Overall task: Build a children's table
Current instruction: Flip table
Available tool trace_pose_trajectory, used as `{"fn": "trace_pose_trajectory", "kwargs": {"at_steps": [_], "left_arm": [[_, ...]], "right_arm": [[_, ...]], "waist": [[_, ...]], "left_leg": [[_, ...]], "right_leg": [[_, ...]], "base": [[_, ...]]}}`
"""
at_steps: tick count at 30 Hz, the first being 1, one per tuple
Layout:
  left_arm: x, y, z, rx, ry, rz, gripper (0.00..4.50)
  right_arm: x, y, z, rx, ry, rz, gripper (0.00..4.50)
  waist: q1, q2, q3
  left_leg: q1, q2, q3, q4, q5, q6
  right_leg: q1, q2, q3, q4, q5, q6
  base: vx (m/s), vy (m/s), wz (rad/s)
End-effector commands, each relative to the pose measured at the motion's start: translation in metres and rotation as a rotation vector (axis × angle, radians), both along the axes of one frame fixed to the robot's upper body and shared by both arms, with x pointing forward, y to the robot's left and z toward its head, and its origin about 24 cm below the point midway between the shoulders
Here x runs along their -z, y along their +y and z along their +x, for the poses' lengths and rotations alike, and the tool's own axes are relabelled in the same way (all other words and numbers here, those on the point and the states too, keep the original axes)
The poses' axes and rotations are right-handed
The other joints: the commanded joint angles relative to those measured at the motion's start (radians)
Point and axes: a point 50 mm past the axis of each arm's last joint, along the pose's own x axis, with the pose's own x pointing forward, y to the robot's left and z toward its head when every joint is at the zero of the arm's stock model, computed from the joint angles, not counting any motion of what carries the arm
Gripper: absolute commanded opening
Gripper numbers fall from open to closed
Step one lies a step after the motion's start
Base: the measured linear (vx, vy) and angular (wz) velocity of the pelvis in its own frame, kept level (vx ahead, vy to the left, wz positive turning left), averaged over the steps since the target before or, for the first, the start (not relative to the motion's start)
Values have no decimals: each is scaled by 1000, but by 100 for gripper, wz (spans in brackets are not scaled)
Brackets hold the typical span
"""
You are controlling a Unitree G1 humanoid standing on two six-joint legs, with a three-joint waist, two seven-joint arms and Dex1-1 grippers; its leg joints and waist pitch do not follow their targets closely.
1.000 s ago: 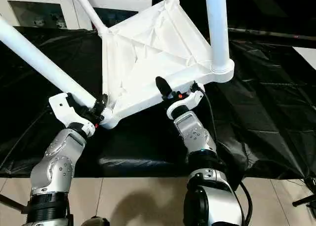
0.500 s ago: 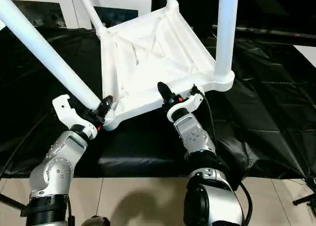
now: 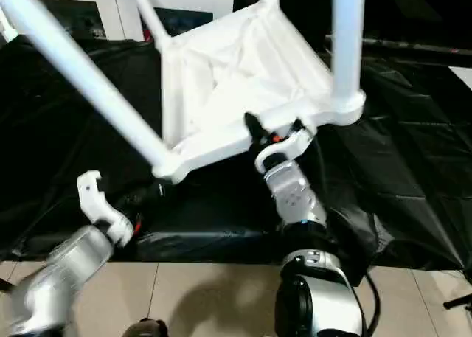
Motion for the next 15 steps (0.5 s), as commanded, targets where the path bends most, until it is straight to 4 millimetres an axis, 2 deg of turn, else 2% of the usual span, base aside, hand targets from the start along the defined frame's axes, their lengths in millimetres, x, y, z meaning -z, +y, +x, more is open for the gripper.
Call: {"fn": "trace_pose_trajectory", "kwargs": {"at_steps": [1,2,5,10,14,15], "left_arm": [[1,-6,-4,62,-8,49,450],[-3,-6,-4,72,-45,83,450],[-15,-11,-1,118,-138,164,450],[-42,-29,1,237,-289,208,450],[-58,-50,-7,414,-383,264,450],[-61,-56,-10,456,-402,285,450]], "right_arm": [[-36,-28,5,130,-140,-148,206],[-38,-31,4,142,-140,-200,206],[-39,-36,2,146,-136,-318,206],[-38,-43,-4,174,-116,-407,206],[-43,-51,-9,228,-114,-508,206],[-45,-52,-10,230,-120,-543,206]], "waist": [[-7,3,-66],[-6,5,-65],[-2,0,-68],[-6,-3,-62],[-14,-3,-61],[-15,1,-59]], "left_leg": [[40,8,9,-55,-82,15],[39,9,8,-55,-74,14],[34,5,9,-51,-34,13],[34,5,9,-57,-103,-9],[32,4,8,-57,-96,-16],[32,2,9,-57,-99,-21]], "right_leg": [[28,-12,20,-57,137,-153],[28,-11,20,-57,145,-150],[31,-9,19,-53,194,-128],[28,-14,21,-57,112,-120],[26,-11,21,-55,106,-113],[24,-11,21,-56,98,-110]], "base": [[0,0,0],[0,0,0],[0,0,0],[0,0,0],[0,0,0],[0,0,0]]}}
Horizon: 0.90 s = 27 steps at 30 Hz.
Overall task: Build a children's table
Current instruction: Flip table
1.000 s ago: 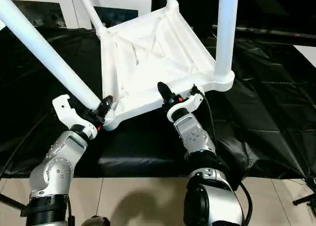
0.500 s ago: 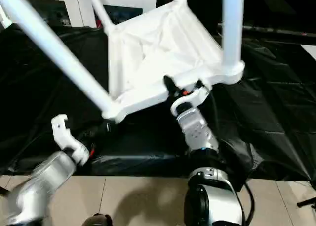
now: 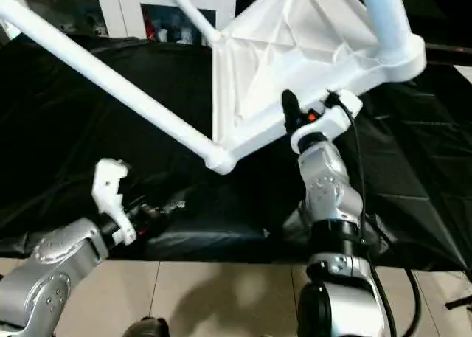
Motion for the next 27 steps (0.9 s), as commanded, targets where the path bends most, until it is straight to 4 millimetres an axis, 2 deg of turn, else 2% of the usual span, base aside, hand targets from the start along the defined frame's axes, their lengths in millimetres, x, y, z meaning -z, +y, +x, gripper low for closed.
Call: {"fn": "trace_pose_trajectory", "kwargs": {"at_steps": [1,3,4,7,9,10,11,12,13,15,16,17,18,21,22,23,24,25,27], "left_arm": [[-4,-11,-6,79,-31,50,450],[-16,-17,-2,87,-106,79,450],[-19,-18,-1,83,-122,83,450],[-33,-16,8,48,-212,115,450],[-39,-15,13,26,-259,137,450],[-52,-14,22,-14,-347,175,450],[-55,-13,24,-22,-366,182,450],[-63,-11,30,-59,-434,201,450],[-63,-11,30,-59,-434,201,450],[-75,-10,39,-101,-538,262,450],[-79,-10,42,-113,-576,301,450],[-81,-10,43,-113,-597,321,450],[-86,-11,45,-100,-656,372,450],[-96,-14,50,-94,-758,449,450],[-101,-15,53,-101,-799,466,450],[-102,-15,53,-100,-804,468,450],[-111,-18,56,-100,-874,498,450],[-116,-19,58,-112,-924,524,450],[-128,-21,63,-142,-990,532,450]], "right_arm": [[-8,-13,-4,55,-17,-202,206],[-17,-14,-5,61,-35,-262,206],[-19,-15,-5,64,-37,-274,206],[-26,-17,-5,65,-53,-325,206],[-28,-18,-4,65,-55,-347,206],[-32,-19,-4,65,-57,-394,206],[-33,-19,-4,64,-58,-405,206],[-35,-19,-4,60,-65,-434,206],[-35,-19,-4,60,-65,-434,206],[-41,-19,-2,58,-76,-483,206],[-43,-20,-1,59,-78,-500,205],[-44,-20,-1,60,-79,-507,205],[-47,-21,0,66,-87,-546,205],[-54,-21,2,80,-95,-590,204],[-56,-21,3,85,-97,-609,203],[-56,-21,4,86,-98,-612,201],[-60,-21,6,96,-101,-641,200],[-61,-21,7,100,-103,-654,198],[-63,-19,9,98,-106,-677,197]], "waist": [[-8,1,-59],[-11,0,-58],[-11,3,-58],[-14,0,-59],[-16,-2,-59],[-16,-2,-59],[-15,-2,-60],[-14,-7,-62],[-13,-6,-61],[-13,-6,-64],[-12,-11,-69],[-11,-9,-68],[-13,-15,-71],[-8,-9,-71],[-9,-22,-77],[-6,-16,-76],[-7,-27,-80],[-5,-23,-80],[-4,-29,-81]], "left_leg": [[40,5,9,-58,-107,-23],[39,4,10,-59,-117,-35],[41,3,9,-59,-128,-45],[38,2,8,-59,-140,-57],[37,1,8,-58,-141,-54],[37,0,8,-56,-138,-50],[40,1,9,-56,-141,-49],[39,1,9,-55,-135,-46],[37,1,9,-55,-136,-45],[37,0,9,-52,-125,-45],[36,1,8,-50,-113,-41],[37,1,9,-50,-111,-39],[35,1,10,-48,-95,-35],[36,1,10,-46,-80,-38],[37,1,12,-43,-75,-36],[36,1,10,-43,-60,-33],[33,1,12,-41,-49,-29],[34,0,12,-40,-45,-28],[34,1,14,-37,-36,-25]], "right_leg": [[30,-10,19,-60,85,-112],[31,-9,21,-62,67,-100],[30,-10,21,-63,51,-97],[32,-10,21,-65,30,-91],[32,-8,21,-66,30,-88],[31,-7,22,-66,35,-88],[29,-7,22,-67,31,-87],[31,-9,22,-64,31,-92],[31,-9,22,-66,25,-92],[30,-9,23,-63,37,-95],[33,-9,22,-59,46,-97],[31,-8,22,-61,44,-95],[34,-8,22,-57,65,-101],[30,-9,22,-54,76,-114],[34,-9,22,-52,86,-120],[33,-10,22,-48,102,-130],[37,-10,21,-47,113,-136],[37,-11,21,-44,114,-139],[36,-11,23,-42,135,-145]], "base": [[0,0,0],[0,0,0],[0,0,0],[0,0,0],[0,0,0],[0,0,0],[0,0,0],[0,0,0],[0,0,0],[0,0,0],[0,0,0],[0,0,0],[0,0,0],[0,0,0],[0,0,0],[0,0,0],[0,0,0],[0,0,0],[0,0,0]]}}
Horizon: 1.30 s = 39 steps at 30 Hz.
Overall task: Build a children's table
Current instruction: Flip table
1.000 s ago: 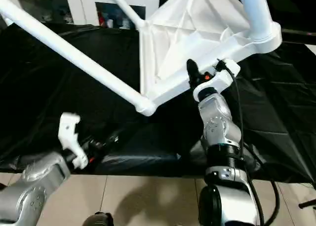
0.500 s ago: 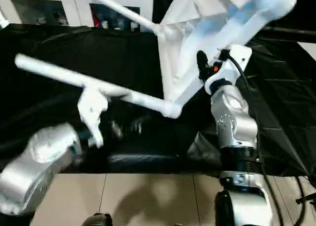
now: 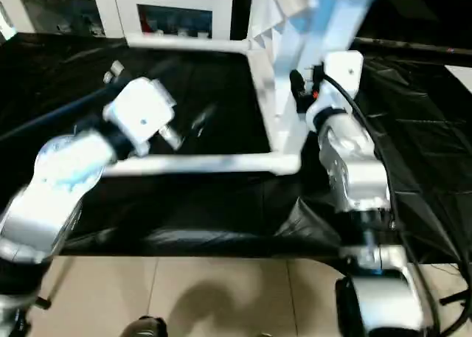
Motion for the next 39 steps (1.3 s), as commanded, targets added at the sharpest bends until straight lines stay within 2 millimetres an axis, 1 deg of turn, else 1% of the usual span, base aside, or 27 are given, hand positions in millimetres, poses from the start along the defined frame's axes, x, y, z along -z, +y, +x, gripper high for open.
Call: {"fn": "trace_pose_trajectory", "kwargs": {"at_steps": [1,3,5,7,8,9,10,12,13,15,16,17,18,19,21,22,23,24,25,26,28,30,32,33,36,38,39], "left_arm": [[-10,-3,3,-6,-82,21,450],[-28,-5,5,-34,-212,58,450],[-43,-3,5,-66,-320,59,450],[-50,-2,4,-81,-374,57,450],[-52,-2,4,-88,-393,53,450],[-60,0,2,-111,-471,47,450],[-64,1,0,-122,-515,51,450],[-66,3,1,-145,-551,47,450],[-66,4,1,-152,-557,44,450],[-64,8,7,-187,-557,65,450],[-64,11,11,-212,-554,84,450],[-63,15,15,-242,-550,103,450],[-64,18,17,-261,-549,114,450],[-65,21,19,-277,-561,124,450],[-66,24,22,-288,-563,136,450],[-66,24,22,-288,-563,136,450],[-67,27,26,-306,-565,160,450],[-67,28,27,-316,-568,166,450],[-68,31,29,-331,-572,177,450],[-70,33,32,-339,-570,184,450],[-71,35,34,-347,-573,193,450],[-72,36,36,-355,-577,207,450],[-72,36,38,-354,-571,214,450],[-72,36,39,-360,-574,219,450],[-71,36,43,-362,-569,217,450],[-71,36,45,-361,-561,214,450],[-71,36,46,-361,-558,217,450]], "right_arm": [[-16,-10,3,62,-49,-47,197],[-17,-7,7,60,-50,-95,196],[-16,-7,9,67,-47,-131,195],[-16,-7,10,70,-46,-147,195],[-16,-7,10,71,-46,-151,195],[-16,-6,11,72,-45,-158,195],[-16,-5,12,68,-41,-163,195],[-13,-3,13,57,-27,-174,195],[-12,-3,14,55,-24,-177,195],[-8,-1,14,42,-11,-177,195],[-6,-1,14,40,-6,-171,195],[-2,-1,14,38,3,-158,195],[-1,-1,14,40,5,-155,230],[1,-1,14,33,9,-143,230],[3,0,15,31,17,-142,230],[3,0,15,31,17,-142,257],[4,1,15,39,20,-150,257],[4,1,16,39,21,-150,276],[4,2,16,41,21,-150,276],[5,2,16,41,22,-149,276],[6,3,17,39,24,-148,276],[8,3,17,35,30,-146,276],[10,4,17,34,38,-146,276],[11,4,16,33,41,-146,276],[15,5,17,31,52,-143,276],[18,6,17,29,70,-133,276],[20,6,17,28,79,-128,276]], "waist": [[-4,-11,-86],[-5,-13,-86],[-6,-12,-85],[-5,-18,-81],[-4,-17,-81],[-4,-17,-83],[-5,-20,-83],[-5,-17,-83],[-4,-23,-83],[-5,-20,-83],[-5,-27,-83],[-4,-23,-81],[-5,-22,-81],[-4,-24,-82],[-3,-23,-82],[-3,-23,-83],[-3,-21,-83],[-3,-21,-84],[-4,-20,-83],[-4,-22,-84],[-4,-22,-84],[-3,-26,-84],[-2,-24,-84],[-2,-25,-84],[-2,-24,-84],[-2,-24,-85],[-2,-22,-85]], "left_leg": [[39,0,12,-49,-40,-26],[37,-1,13,-47,-39,-24],[36,0,13,-45,-49,-28],[35,0,15,-45,-72,-30],[36,1,15,-45,-78,-30],[37,1,14,-45,-82,-31],[36,2,14,-44,-83,-29],[37,2,14,-44,-89,-29],[37,3,14,-45,-91,-28],[38,3,14,-44,-100,-28],[36,2,15,-45,-100,-26],[38,3,15,-45,-109,-28],[39,3,14,-46,-119,-33],[39,3,14,-46,-116,-33],[37,2,13,-46,-105,-35],[37,2,13,-46,-103,-35],[38,2,12,-46,-103,-37],[39,2,13,-45,-102,-38],[38,1,12,-46,-98,-43],[38,0,12,-46,-100,-45],[41,1,11,-47,-120,-50],[40,1,11,-47,-119,-51],[41,2,11,-46,-115,-48],[41,1,11,-46,-113,-47],[42,1,11,-47,-122,-50],[42,1,11,-47,-125,-51],[42,2,10,-48,-132,-52]], "right_leg": [[42,-12,16,-43,125,-150],[42,-12,17,-42,125,-152],[42,-12,18,-41,121,-150],[40,-15,20,-43,84,-150],[39,-15,20,-44,72,-149],[39,-15,21,-43,63,-150],[39,-14,21,-44,63,-149],[36,-15,20,-43,48,-151],[35,-15,20,-43,35,-154],[32,-15,20,-45,14,-154],[33,-15,19,-46,6,-154],[30,-17,20,-47,-13,-152],[28,-16,19,-48,-29,-150],[28,-16,20,-48,-26,-150],[28,-16,19,-46,-9,-154],[28,-16,19,-45,-4,-155],[27,-16,19,-44,5,-158],[27,-14,19,-43,17,-160],[27,-14,18,-43,23,-161],[27,-14,18,-43,25,-161],[27,-15,19,-43,18,-163],[29,-15,19,-42,33,-165],[28,-15,19,-40,48,-170],[28,-14,19,-40,53,-172],[28,-15,19,-41,46,-178],[29,-15,19,-41,47,-181],[29,-17,19,-41,43,-183]], "base": [[0,0,0],[0,0,0],[0,0,0],[0,0,0],[0,0,0],[0,0,0],[0,0,0],[0,0,0],[0,0,0],[0,0,0],[0,0,0],[0,0,0],[0,0,0],[0,0,0],[0,0,0],[0,0,0],[0,0,0],[0,0,0],[0,0,0],[0,0,0],[0,0,0],[0,0,0],[0,0,0],[0,0,0],[0,0,0],[0,0,0],[0,0,0]]}}
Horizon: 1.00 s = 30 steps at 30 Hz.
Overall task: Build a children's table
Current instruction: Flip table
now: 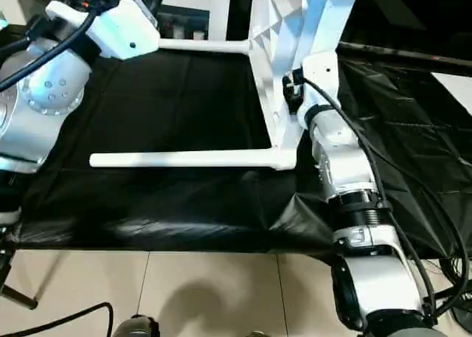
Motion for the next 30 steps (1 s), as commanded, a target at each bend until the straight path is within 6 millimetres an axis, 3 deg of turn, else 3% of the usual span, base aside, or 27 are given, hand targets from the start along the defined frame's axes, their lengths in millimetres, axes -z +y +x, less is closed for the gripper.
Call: {"fn": "trace_pose_trajectory", "kwargs": {"at_steps": [1,11,13,14,18,23,25,29,30], "left_arm": [[-4,-3,2,1,-10,8,450],[-6,4,12,-59,-1,-26,450],[-6,4,13,-60,3,-30,450],[-6,4,13,-50,14,-42,423],[-4,4,14,-46,34,-55,396],[-2,9,18,-73,55,-75,374],[-2,14,21,-105,73,-98,334],[-1,16,23,-115,91,-103,304],[0,17,24,-115,98,-102,291]], "right_arm": [[1,-2,1,9,12,10,276],[8,-2,1,22,38,17,276],[8,-2,1,19,36,20,240],[8,-2,1,18,36,21,236],[8,-2,1,16,34,25,210],[6,-3,2,13,27,20,207],[2,-5,2,9,11,12,207],[-2,-5,3,3,-5,2,207],[-3,-5,3,1,-9,-2,207]], "waist": [[1,9,-85],[3,11,-85],[2,12,-85],[2,12,-85],[3,13,-85],[3,13,-85],[3,12,-85],[5,12,-85],[5,8,-88]], "left_leg": [[43,2,7,-59,-136,-54],[44,2,6,-60,-149,-58],[44,2,5,-60,-157,-60],[45,2,6,-61,-163,-61],[45,3,4,-62,-175,-64],[46,3,5,-61,-168,-62],[46,3,5,-62,-174,-62],[46,3,5,-62,-171,-60],[45,3,5,-61,-169,-59]], "right_leg": [[35,-17,10,-54,33,-183],[34,-18,10,-55,32,-187],[34,-18,9,-56,27,-188],[34,-18,9,-57,21,-187],[34,-19,9,-58,9,-188],[33,-18,9,-57,23,-191],[33,-18,9,-58,14,-190],[33,-19,10,-58,18,-189],[36,-19,9,-58,17,-190]], "base": [[0,0,0],[0,0,0],[0,0,0],[0,0,0],[0,0,0],[0,0,0],[0,0,0],[0,0,0],[0,0,0]]}}
